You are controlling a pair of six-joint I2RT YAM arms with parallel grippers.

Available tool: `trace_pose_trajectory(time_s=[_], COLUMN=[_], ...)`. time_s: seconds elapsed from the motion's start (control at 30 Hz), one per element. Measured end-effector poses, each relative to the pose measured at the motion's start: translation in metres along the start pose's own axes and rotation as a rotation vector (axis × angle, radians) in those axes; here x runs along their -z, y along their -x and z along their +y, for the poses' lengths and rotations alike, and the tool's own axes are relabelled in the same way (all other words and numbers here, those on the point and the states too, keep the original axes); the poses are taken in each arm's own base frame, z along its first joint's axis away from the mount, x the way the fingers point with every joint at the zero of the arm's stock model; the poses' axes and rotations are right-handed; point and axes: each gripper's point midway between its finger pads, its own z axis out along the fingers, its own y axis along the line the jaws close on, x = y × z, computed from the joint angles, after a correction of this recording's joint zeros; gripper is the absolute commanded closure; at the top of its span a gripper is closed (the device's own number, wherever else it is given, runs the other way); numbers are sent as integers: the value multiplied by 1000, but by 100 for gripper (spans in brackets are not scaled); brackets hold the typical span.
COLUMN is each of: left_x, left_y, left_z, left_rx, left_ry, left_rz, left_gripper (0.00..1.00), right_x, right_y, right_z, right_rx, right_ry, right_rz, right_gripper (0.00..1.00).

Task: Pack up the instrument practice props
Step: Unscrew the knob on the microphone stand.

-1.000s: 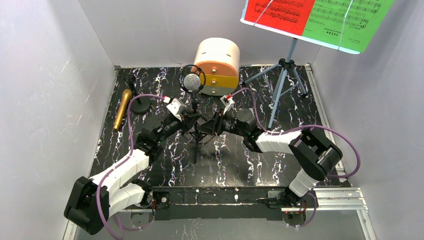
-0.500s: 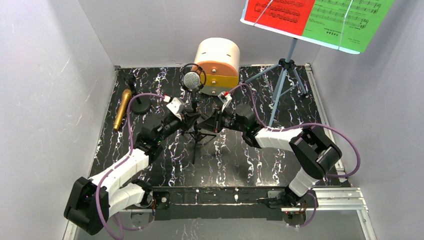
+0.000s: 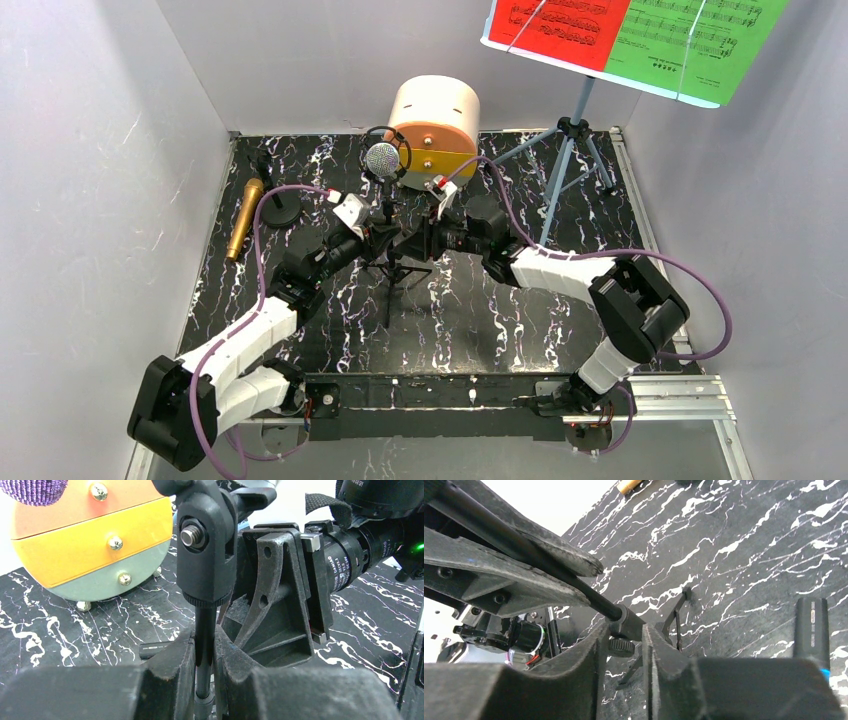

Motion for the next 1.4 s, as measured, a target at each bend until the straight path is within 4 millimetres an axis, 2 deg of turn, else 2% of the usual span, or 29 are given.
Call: trace_pose_trajectory(time_s=[0.07,0.23,0.43,0.83,0.97,1.03,1.2,1.4], left_x=[0,0,0,0,0,0,0,0], left_y=[0,0,0,0,0,0,0,0], left_z=[0,0,0,0,0,0,0,0], left_rx=[0,-3,-3,-4,-3,-3,-3,-4], left_ry=[0,0,0,0,0,0,-1,-1], left_rz=[1,1,1,1,1,1,1,1], left_gripper=[100,100,100,100,100,100,100,100], right_x=[1,5,7,6,3,3,2,1], right_y=[-3,-16,-26,-24,-28,-28,-28,-26], right_z=[-1,-3,-1,6,5,5,6,6], right_rx=[-30,-107,-166,-198,-214,-214,-218,-218], right_ry=[-12,-37,-36,0,4,9,17,15], right_rz=[10,45,68,54,68,69,73,64], right_gripper=[51,51,57,60,70,70,58,52])
